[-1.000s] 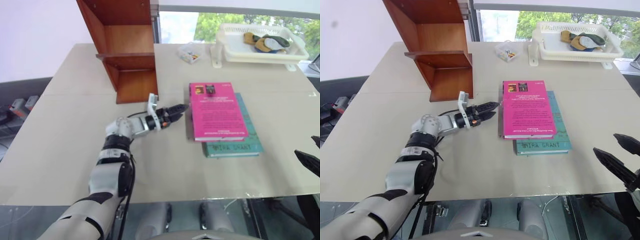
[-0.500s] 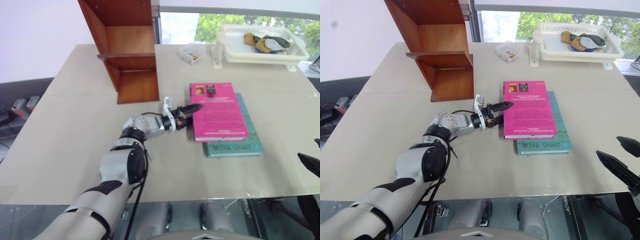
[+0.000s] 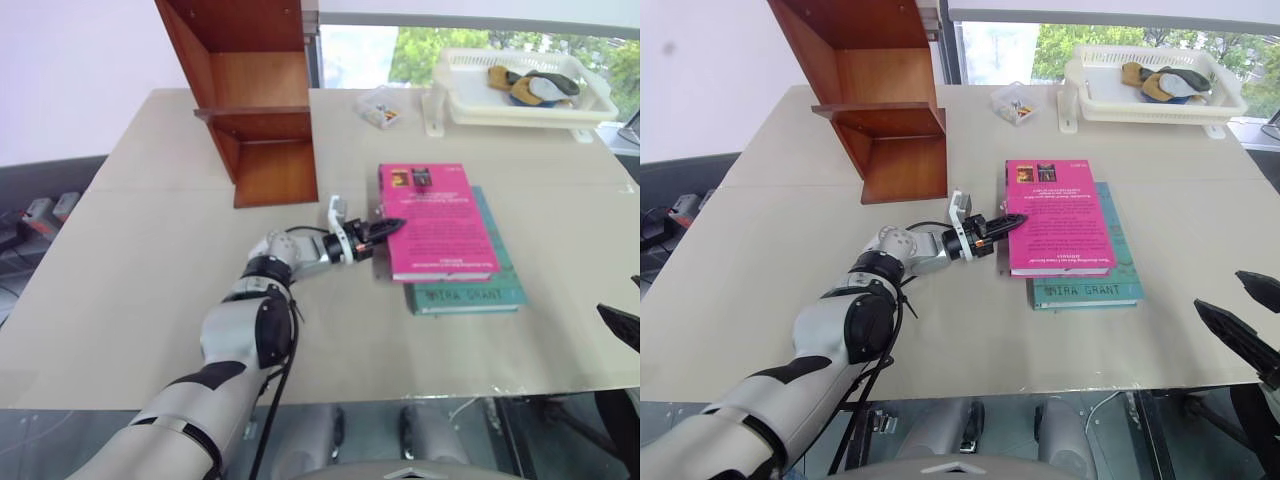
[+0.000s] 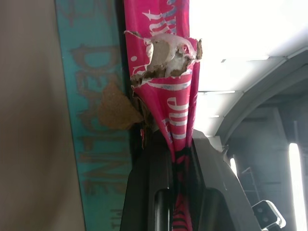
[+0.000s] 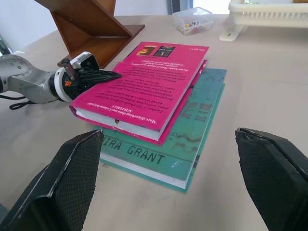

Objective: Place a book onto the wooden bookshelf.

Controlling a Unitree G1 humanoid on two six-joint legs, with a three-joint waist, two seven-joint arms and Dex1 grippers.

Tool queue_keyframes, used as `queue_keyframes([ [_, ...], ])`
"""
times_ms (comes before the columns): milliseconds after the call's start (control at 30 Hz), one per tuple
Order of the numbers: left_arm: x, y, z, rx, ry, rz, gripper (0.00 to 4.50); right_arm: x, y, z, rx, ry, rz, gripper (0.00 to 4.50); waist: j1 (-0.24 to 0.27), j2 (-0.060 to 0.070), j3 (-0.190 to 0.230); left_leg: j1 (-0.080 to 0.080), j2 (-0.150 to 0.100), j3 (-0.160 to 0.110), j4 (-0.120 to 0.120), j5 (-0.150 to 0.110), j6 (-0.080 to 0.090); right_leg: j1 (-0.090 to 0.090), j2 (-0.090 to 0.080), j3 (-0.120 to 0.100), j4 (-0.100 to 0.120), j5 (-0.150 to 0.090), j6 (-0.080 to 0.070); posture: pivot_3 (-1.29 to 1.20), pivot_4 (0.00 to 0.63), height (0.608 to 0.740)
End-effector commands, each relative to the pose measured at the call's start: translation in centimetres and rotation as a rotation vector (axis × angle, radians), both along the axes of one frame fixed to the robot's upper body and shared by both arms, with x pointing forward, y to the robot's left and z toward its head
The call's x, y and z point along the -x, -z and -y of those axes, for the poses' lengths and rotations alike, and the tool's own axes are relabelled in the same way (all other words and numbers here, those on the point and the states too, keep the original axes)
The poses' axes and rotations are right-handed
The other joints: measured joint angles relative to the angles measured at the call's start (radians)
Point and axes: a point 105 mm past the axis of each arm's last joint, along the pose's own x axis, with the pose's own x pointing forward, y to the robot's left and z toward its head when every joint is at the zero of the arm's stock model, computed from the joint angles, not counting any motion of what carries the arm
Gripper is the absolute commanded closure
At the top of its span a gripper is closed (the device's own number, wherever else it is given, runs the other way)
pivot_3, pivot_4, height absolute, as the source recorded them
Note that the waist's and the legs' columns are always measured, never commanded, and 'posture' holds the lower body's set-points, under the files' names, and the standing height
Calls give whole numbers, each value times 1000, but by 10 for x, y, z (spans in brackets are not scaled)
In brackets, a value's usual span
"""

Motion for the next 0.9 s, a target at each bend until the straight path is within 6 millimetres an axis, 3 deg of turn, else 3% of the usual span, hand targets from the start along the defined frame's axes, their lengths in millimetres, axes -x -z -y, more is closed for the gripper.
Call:
queue_keyframes([
  [33, -7, -42, 1, 97, -29, 210, 4469, -5, -8, 2, 36, 19, 54, 0, -2, -1, 1, 0, 0, 0, 0, 0, 0, 0, 0, 0, 0, 0, 0, 0, 150, 740],
  [167, 0, -94, 10, 77, -48, 560, 4469, -9, -12, 4, 6, 17, 94, 0, -3, -2, 2, -3, 0, 0, 0, 2, -4, -2, -5, 1, -1, 0, 0, 0, 150, 740],
  [300, 4, -137, 26, -136, -164, 981, 4469, -12, -13, 7, -25, -27, 120, 0, -2, -2, 1, -3, 0, 0, -2, 2, -5, -3, -6, 3, -2, 0, 0, 0, 150, 740],
  [400, 3, -149, 32, -310, -195, 1184, 4469, -17, -13, 13, -69, -65, 140, 0, -2, -2, 1, -2, 0, 1, -2, 2, -5, -2, -5, 3, -2, 0, 0, 0, 150, 740],
  [467, 7, -151, 36, -476, -165, 1407, 4469, -23, -16, 20, -113, -96, 164, 0, -5, -2, 1, -1, -1, 3, -1, 2, -4, -2, -1, 3, -2, 0, 0, 0, 150, 740],
  [533, 6, -149, 35, -754, -97, 1674, 4469, -32, -28, 31, -248, -145, 227, 0, -8, -2, 2, 0, 0, 4, -1, 0, -1, -1, 0, 4, -2, 1, 0, 0, 150, 740],
  [600, 0, -153, 28, -930, -82, 1808, 4469, -37, -42, 44, -384, -185, 291, 0, -15, -3, 4, 0, 0, 5, -1, 0, 0, -1, 1, 6, -2, 1, 0, 0, 150, 740],
  [733, -13, -184, 11, -1179, -141, 1978, 4469, -48, -48, 68, -475, -218, 300, 0, -4, -2, 5, -1, 2, 5, -1, 0, 0, -2, 2, 5, -2, 2, 0, 0, 150, 740],
  [900, -8, -225, 5, -1442, -66, 2282, 4469, -67, -50, 83, -456, -204, 286, 0, -4, -2, 6, -3, 0, 4, -1, 1, -1, -4, 1, 3, -3, 1, 0, 0, 150, 740],
])
